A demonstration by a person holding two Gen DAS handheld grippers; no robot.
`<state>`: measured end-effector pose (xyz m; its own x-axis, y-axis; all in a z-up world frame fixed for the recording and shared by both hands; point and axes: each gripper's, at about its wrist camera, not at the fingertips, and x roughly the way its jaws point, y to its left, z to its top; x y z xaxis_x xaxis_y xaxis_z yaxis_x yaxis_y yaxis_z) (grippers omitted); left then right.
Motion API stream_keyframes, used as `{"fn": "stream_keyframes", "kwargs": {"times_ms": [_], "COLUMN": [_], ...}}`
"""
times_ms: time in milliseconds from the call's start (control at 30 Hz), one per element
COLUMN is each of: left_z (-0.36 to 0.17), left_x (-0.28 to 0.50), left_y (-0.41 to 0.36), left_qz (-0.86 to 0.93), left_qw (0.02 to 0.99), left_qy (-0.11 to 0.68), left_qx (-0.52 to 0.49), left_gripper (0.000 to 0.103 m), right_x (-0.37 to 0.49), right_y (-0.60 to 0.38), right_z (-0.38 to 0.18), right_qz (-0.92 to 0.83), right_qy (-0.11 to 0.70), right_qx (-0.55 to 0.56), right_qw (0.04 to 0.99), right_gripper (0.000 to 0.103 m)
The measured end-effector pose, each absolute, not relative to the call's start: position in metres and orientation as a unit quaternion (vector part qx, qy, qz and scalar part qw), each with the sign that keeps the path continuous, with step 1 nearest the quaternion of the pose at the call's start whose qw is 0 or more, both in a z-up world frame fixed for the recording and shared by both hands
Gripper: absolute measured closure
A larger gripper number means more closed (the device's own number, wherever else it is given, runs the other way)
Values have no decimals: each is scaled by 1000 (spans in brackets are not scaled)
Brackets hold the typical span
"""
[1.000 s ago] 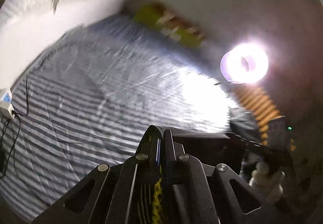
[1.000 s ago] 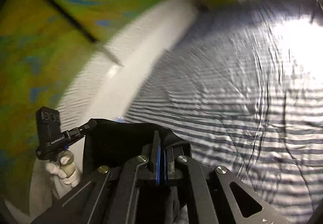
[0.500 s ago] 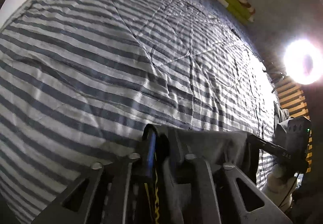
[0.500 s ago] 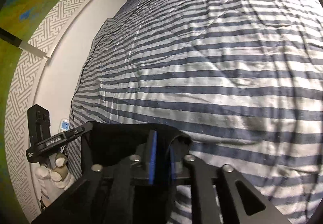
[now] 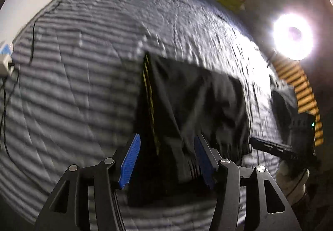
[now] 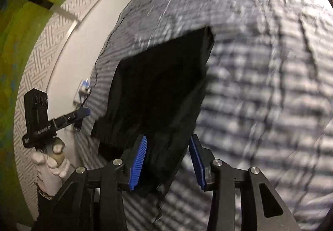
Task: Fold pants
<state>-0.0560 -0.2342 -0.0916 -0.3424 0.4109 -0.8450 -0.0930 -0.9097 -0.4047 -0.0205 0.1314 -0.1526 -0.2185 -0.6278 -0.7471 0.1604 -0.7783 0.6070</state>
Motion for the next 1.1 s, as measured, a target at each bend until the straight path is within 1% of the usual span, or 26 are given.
{"fn": "stream_keyframes", "kwargs": {"times_ms": [100, 267, 400, 433, 467, 500, 533, 567, 600, 667, 733, 867, 933, 967, 1000, 1033, 1100], "left_z": [-106, -126, -134, -137, -139, -141, -140, -137, -135, -126, -115, -92, -89, -90, -91, -91, -85], "left_x": [-42, -36, -33, -33, -32, -29, -27, -24, -23, -22, -19, -6, 2, 5, 5, 9, 12], "left_y": [-222, -211, -204, -201, -195, -190, -186, -182, -181, -185, -193, -212, -218, -220, -220, -221, -224], "left_qz": [799, 787, 781, 782, 783, 784, 790, 795, 796, 799, 802, 805, 802, 798, 792, 793, 808], "left_qw": [151, 142, 147, 144, 143, 143, 142, 141, 140, 144, 145, 158, 159, 157, 156, 144, 124], "left_qy": [-131, -122, -123, -114, -97, -82, -67, -56, -53, -65, -76, -105, -107, -100, -87, -74, -52], "left_qx": [-568, -587, -595, -596, -597, -598, -593, -588, -586, -581, -574, -562, -566, -573, -584, -588, -573], "left_gripper": [45, 45, 46, 50, 64, 71, 73, 81, 86, 89, 90, 90, 84, 76, 63, 60, 60], "right_x": [-10, -10, -17, -17, -17, -17, -16, -16, -16, -15, -14, -7, 2, 6, 12, 15, 24], "right_y": [122, 110, 116, 115, 115, 113, 111, 108, 105, 102, 100, 103, 101, 99, 95, 90, 88], "right_z": [-156, -159, -168, -169, -170, -169, -168, -167, -164, -157, -148, -135, -136, -137, -139, -141, -144], "right_qz": [-746, -752, -728, -726, -726, -726, -724, -719, -717, -722, -723, -702, -692, -694, -704, -713, -714], "right_qy": [-219, -206, -244, -243, -240, -236, -234, -236, -237, -229, -230, -275, -284, -272, -241, -205, -166], "right_qx": [573, 579, 596, 600, 601, 602, 603, 604, 605, 602, 596, 591, 596, 601, 609, 618, 629], "right_qw": [260, 237, 236, 233, 232, 235, 240, 249, 253, 255, 263, 285, 291, 287, 276, 261, 260], "right_gripper": [63, 63, 63, 63, 66, 69, 79, 88, 90, 93, 93, 94, 93, 90, 87, 85, 84]}}
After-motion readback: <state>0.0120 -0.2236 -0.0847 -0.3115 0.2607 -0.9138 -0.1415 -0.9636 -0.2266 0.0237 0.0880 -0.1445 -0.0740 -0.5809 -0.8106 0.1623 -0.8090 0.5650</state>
